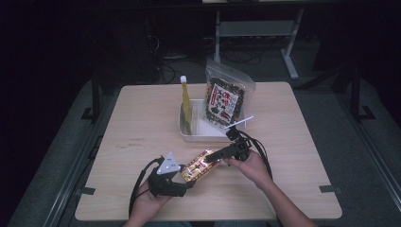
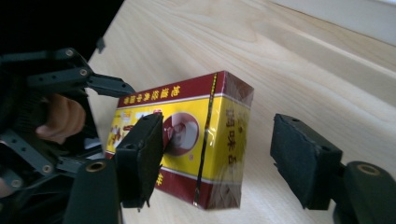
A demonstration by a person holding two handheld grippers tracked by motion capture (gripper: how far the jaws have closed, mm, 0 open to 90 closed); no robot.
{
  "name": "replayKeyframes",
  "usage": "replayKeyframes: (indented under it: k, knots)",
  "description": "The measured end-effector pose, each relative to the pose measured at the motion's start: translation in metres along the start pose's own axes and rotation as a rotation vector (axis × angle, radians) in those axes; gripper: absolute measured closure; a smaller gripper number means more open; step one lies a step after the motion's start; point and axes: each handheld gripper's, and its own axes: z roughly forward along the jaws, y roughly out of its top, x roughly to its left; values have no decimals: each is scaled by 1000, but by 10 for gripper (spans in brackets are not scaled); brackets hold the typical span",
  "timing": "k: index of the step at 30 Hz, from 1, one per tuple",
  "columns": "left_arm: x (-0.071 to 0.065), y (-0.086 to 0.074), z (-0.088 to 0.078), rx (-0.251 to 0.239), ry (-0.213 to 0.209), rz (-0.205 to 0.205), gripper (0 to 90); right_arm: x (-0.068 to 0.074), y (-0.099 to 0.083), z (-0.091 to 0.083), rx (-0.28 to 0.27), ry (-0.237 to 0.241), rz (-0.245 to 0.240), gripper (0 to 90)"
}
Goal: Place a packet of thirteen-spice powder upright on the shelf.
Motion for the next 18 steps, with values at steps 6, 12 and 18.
replayKeyframes:
  k: [6,12,18]
  knots:
    - [-1,1,-4,-25,7,16,330,1,6,-3,24,54,19,403]
    - [-1,1,-6,-40,12,22,330,0,5,-5,39,102,26,477]
    - [1,0,-6,-46,1,26,329,1,6,-9,42,116,46,520]
